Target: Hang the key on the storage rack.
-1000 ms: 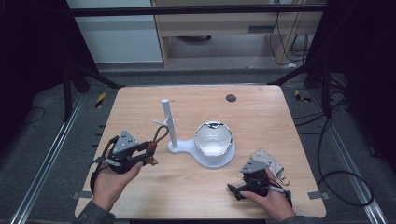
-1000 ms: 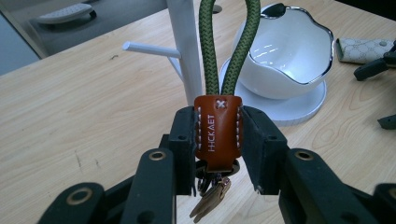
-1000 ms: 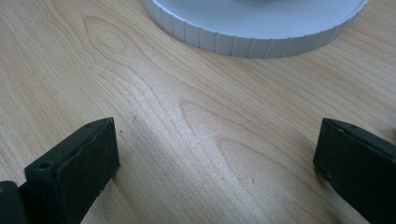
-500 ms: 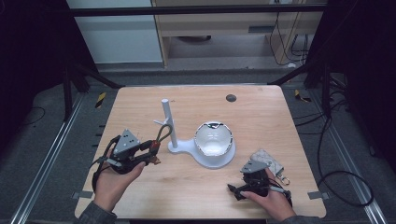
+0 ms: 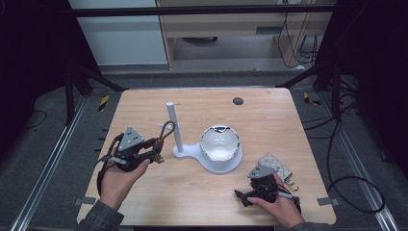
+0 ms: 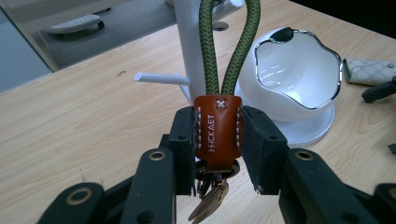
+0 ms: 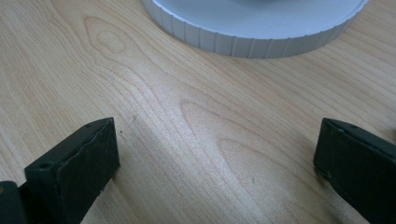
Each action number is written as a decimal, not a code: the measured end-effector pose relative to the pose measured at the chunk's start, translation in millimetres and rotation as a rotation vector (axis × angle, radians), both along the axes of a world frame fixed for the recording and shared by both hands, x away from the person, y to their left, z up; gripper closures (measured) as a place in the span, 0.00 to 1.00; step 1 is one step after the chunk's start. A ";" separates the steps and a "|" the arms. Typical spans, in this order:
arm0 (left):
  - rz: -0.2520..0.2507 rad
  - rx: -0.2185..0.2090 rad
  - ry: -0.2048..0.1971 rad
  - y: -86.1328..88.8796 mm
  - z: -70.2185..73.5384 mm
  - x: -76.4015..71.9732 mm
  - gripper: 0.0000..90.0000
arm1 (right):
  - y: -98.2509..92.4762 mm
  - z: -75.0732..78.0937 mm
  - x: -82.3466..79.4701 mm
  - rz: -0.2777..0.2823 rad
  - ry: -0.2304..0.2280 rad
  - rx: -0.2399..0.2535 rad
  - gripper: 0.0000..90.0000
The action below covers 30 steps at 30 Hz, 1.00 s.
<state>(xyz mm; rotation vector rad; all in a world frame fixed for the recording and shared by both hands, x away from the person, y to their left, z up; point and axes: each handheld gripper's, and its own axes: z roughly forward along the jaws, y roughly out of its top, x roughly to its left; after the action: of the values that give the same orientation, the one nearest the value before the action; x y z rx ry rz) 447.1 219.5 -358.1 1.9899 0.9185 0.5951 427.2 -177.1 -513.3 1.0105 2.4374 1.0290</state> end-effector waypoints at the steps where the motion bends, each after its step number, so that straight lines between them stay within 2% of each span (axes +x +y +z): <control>1: 0.004 0.001 0.004 -0.1 -1.0 1.1 0.73 | 0.0 0.0 0.0 0.000 0.000 0.000 0.00; 11: 0.015 0.005 0.024 -2.4 -9.1 11.5 0.73 | 0.0 0.0 0.0 0.000 0.000 0.000 0.00; 18: 0.024 0.002 0.048 -7.7 -20.0 21.0 0.73 | 0.0 0.0 0.0 0.000 0.000 0.000 0.00; 30: 0.044 -0.010 0.058 -19.1 -33.4 35.5 0.73 | 0.0 0.0 0.0 0.000 0.000 0.000 0.00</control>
<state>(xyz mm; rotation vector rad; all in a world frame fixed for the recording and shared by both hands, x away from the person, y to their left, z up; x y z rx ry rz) 482.6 200.4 -391.5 1.9914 1.0014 0.5586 427.2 -177.1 -513.2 1.0106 2.4376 1.0291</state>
